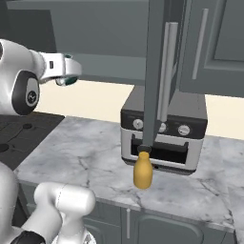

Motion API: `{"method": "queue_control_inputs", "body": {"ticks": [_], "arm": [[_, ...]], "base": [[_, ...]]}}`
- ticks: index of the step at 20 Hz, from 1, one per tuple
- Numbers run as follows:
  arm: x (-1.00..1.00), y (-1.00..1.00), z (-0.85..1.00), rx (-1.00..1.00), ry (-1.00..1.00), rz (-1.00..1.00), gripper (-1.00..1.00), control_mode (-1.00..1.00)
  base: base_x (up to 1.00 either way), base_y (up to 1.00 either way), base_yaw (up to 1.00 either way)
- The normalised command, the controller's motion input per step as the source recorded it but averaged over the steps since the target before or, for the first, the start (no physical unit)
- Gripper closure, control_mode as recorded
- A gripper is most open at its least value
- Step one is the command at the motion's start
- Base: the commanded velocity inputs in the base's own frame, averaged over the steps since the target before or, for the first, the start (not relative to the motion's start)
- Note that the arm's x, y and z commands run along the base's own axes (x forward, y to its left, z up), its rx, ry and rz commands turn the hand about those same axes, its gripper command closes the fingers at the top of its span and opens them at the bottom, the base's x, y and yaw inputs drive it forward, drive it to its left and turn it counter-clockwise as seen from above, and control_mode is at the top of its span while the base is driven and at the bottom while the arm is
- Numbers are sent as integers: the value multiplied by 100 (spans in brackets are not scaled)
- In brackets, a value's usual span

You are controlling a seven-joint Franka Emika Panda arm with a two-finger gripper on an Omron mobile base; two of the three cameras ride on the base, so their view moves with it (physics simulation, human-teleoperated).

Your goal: There is a tray on the dining counter. Grab the cup, mug, and pitcher and place them on the tray. The pitcher may be placed next to the tray if it cannot fit the tray.

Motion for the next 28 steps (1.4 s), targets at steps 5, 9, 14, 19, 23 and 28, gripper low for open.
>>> {"method": "queue_control_inputs", "body": {"ticks": [5,9,14,19,23,28], "arm": [[-100,0,0,4,1,-11,100,-100],[-100,-6,0,6,0,-7,100,-100],[-81,0,0,5,2,-5,100,-100],[-16,0,0,1,1,-1,100,100],[0,0,0,0,0,0,100,100],[0,0,0,0,0,0,100,100]], "base": [[0,0,0],[0,0,0],[0,0,0],[-75,0,-2],[-100,36,0],[-100,80,0]]}}
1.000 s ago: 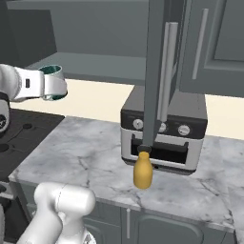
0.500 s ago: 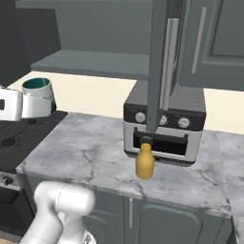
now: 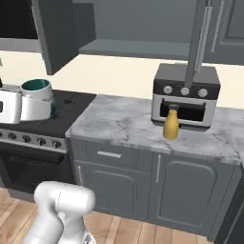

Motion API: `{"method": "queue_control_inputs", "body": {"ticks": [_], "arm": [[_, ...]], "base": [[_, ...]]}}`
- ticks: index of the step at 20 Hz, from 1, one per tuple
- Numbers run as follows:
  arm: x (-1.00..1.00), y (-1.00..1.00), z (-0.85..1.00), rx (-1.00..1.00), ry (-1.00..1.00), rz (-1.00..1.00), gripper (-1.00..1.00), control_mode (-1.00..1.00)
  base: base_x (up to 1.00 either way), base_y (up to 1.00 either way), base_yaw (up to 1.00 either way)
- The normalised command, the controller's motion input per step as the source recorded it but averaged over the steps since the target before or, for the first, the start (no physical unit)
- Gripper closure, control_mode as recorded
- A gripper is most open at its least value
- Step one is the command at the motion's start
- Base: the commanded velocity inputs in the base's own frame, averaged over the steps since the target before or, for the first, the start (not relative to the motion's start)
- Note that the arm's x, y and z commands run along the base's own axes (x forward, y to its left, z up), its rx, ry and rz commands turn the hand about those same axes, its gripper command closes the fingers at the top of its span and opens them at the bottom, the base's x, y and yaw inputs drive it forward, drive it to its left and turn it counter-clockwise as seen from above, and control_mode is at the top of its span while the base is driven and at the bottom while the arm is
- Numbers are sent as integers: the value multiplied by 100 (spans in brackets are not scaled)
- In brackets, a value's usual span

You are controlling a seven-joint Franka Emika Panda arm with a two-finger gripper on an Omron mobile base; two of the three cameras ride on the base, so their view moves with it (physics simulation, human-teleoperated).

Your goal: There is a tray on the dining counter. Grab the cup, mug, and pitcher and place them on the tray. The pitcher may be placed next to the tray if it cannot fit the tray.

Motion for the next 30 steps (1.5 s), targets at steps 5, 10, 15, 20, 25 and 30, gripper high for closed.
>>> {"method": "queue_control_inputs", "body": {"ticks": [5,10,15,20,25,30], "arm": [[0,0,0,0,0,0,100,100],[0,0,0,0,0,0,100,100],[0,0,0,0,0,0,100,100],[0,0,0,0,0,0,100,100],[0,0,0,0,0,0,100,100],[0,0,0,0,0,0,100,100]], "base": [[-100,100,0],[-100,100,0],[-100,65,0],[-100,6,0],[-100,-23,0],[-100,-11,0]]}}
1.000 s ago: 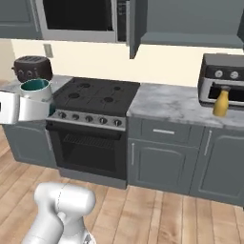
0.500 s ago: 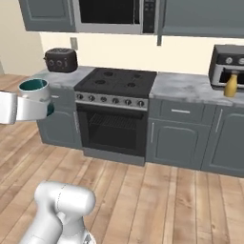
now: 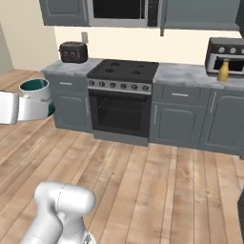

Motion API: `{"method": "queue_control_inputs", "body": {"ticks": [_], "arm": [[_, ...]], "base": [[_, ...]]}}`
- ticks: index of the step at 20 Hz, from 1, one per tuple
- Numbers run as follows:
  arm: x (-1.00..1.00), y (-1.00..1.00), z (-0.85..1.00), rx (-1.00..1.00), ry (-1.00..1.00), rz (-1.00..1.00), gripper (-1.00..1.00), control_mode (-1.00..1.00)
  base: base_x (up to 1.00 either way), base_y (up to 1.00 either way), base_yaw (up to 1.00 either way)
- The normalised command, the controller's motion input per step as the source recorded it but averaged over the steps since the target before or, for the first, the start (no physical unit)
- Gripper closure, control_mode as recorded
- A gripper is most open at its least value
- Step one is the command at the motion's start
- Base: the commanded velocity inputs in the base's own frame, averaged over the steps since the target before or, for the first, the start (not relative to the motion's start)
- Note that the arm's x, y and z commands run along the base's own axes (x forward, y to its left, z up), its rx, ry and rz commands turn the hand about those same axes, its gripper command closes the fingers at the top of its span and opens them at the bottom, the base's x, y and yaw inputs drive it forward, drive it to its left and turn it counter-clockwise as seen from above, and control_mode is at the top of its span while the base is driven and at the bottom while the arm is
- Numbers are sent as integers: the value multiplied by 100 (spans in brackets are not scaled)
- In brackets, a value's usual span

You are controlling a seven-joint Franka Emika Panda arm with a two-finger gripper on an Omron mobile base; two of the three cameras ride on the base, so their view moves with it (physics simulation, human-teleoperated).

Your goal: There is a tray on the dining counter. Grab the cup, mug, and pitcher and place them on the tray. The pitcher may be placed next to the tray if it cannot fit the tray.

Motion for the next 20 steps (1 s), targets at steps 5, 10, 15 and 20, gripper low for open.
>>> {"method": "queue_control_inputs", "body": {"ticks": [5,10,15,20], "arm": [[0,0,0,0,0,0,100,100],[0,0,0,0,0,0,100,100],[0,0,0,0,0,0,100,100],[0,0,0,0,0,0,100,100]], "base": [[-100,-1,0],[-100,-4,0],[-100,-28,0],[-100,-94,18]]}}
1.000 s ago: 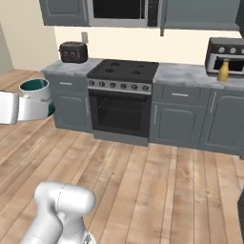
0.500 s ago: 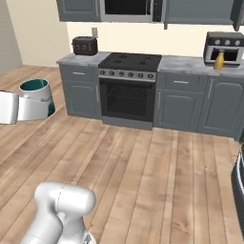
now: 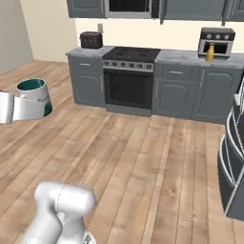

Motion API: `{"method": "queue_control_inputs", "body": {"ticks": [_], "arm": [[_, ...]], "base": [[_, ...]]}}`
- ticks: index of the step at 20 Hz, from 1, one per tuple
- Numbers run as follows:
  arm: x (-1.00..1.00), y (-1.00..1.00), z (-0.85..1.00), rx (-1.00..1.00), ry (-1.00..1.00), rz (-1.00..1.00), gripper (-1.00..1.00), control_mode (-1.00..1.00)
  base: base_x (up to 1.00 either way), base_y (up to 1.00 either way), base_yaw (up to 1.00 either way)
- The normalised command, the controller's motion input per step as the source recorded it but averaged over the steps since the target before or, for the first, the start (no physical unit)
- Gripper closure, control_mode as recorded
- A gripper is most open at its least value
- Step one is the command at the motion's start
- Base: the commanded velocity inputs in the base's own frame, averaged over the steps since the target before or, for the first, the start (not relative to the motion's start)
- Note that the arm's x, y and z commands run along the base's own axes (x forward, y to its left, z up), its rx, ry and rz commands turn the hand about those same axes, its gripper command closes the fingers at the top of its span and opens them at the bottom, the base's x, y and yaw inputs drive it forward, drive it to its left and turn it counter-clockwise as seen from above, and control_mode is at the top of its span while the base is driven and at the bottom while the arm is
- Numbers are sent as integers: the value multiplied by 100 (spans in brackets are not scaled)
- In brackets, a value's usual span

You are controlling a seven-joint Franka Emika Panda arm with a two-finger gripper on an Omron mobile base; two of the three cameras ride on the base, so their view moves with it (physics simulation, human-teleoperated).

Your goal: There is a tray on the dining counter. Grab the cup, mug, and pitcher and place them on the tray. The pitcher may be placed next to the tray if it cannot fit the tray.

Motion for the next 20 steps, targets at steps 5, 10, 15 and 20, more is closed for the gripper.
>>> {"method": "queue_control_inputs", "body": {"ticks": [5,10,15,20], "arm": [[0,0,0,0,0,0,100,100],[0,0,0,0,0,0,100,100],[0,0,0,0,0,0,100,100],[0,0,0,0,0,0,100,100]], "base": [[-100,-54,39],[-96,-10,71],[-40,12,90],[-7,35,92]]}}
